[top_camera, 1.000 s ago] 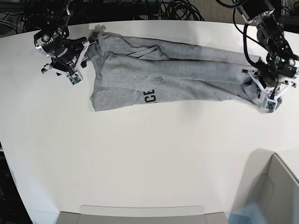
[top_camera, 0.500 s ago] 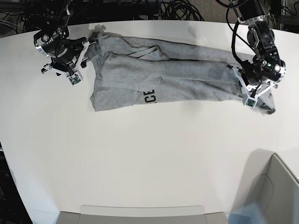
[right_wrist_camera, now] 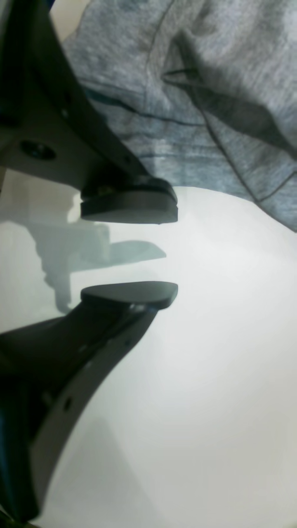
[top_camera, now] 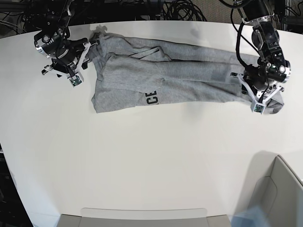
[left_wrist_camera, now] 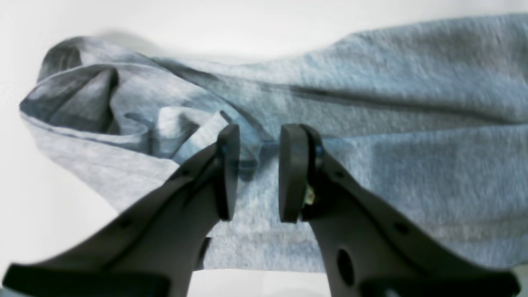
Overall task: Fold the T-shirt properly
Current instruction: 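Lower the left gripper and grasp the shirt end fabric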
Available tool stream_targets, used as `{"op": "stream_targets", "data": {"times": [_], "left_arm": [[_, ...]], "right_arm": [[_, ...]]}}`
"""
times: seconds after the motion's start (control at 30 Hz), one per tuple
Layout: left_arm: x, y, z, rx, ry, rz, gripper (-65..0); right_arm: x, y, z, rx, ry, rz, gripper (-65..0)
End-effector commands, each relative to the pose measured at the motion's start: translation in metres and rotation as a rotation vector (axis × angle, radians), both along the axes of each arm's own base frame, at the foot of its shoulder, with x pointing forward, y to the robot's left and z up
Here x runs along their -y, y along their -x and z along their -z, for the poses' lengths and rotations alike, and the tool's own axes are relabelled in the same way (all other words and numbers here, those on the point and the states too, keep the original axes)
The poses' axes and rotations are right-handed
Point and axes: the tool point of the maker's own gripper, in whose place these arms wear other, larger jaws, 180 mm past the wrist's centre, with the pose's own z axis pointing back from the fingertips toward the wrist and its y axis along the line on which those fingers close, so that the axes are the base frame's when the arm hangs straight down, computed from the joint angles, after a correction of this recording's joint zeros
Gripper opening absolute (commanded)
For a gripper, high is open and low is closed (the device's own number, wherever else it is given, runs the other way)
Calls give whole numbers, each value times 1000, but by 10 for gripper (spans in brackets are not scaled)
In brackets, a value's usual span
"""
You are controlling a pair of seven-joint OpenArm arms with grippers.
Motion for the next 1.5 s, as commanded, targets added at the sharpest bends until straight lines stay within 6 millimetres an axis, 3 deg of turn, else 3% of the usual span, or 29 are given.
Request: {"op": "stream_targets", "data": {"times": [0.0,0.37,0.7,0.97,1.17,1.23,1.47], "left_arm": [[-9,-7,-11,33,-45,-15,-472],[10,-9,2,-121,-435,195,-430],[9,-8,2,-136,-461,205,-405],[6,-14,-10,-86,-473,210,-380],[16,-13,-35,-2,-496,231,-240],[17,-14,-41,15,-500,225,-229],[3,-5,-21,-70,-507,211,-232]], "right_arm": [[-1,-6,-7,31,1,-22,-415],[-2,-6,-7,31,-1,-23,-415],[-2,-2,6,-11,-14,-17,-415],[-2,-2,8,-16,-18,-15,-415],[-2,-7,6,-5,-18,-15,-415],[-2,-7,6,-4,-18,-15,-415],[-2,-7,6,-5,-19,-15,-415]]}}
